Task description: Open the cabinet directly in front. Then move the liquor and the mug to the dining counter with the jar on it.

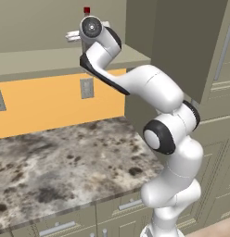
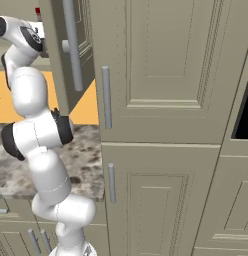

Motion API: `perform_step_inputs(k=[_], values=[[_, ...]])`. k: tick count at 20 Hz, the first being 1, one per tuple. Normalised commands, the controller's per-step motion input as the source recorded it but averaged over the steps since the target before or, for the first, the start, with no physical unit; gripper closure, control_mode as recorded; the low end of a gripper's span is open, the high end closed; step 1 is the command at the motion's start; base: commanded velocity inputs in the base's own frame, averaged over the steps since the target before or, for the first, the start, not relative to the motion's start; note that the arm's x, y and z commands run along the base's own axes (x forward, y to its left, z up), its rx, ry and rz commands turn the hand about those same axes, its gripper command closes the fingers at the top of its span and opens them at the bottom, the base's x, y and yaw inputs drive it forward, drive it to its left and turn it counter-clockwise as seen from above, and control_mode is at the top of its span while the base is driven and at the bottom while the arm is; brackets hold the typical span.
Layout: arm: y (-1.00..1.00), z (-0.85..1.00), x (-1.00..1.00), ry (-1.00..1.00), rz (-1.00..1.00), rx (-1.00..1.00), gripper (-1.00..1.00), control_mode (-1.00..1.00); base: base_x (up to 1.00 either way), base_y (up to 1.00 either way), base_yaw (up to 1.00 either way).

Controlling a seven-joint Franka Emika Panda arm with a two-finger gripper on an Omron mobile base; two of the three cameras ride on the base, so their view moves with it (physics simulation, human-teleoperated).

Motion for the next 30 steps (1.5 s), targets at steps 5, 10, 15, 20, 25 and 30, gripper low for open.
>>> perform_step_inputs(k=[5, 10, 15, 20, 25, 30], values=[[0.0, -0.2, 0.29, -0.05, 0.0, -0.05, -1.0, -1.0, 0.0, 0.0, 0.0], [0.0, -0.11, 0.16, -0.03, 0.0, -0.03, 1.0, -1.0, 0.0, 0.0, 0.0], [0.0, 0.0, 0.0, 0.0, 0.0, 0.0, 1.0, -1.0, 0.0, 0.0, 0.0], [0.0, 0.0, -0.11, 0.0, 0.0, 0.0, 1.0, -1.0, 0.0, 0.0, 0.0], [0.0, 0.0, -0.84, 0.0, 0.0, 0.02, 1.0, -1.0, 0.0, 0.0, 0.0], [0.0, -0.02, -1.0, 0.0, 0.0, 0.01, 1.0, -1.0, 0.0, 0.0, 0.0]])
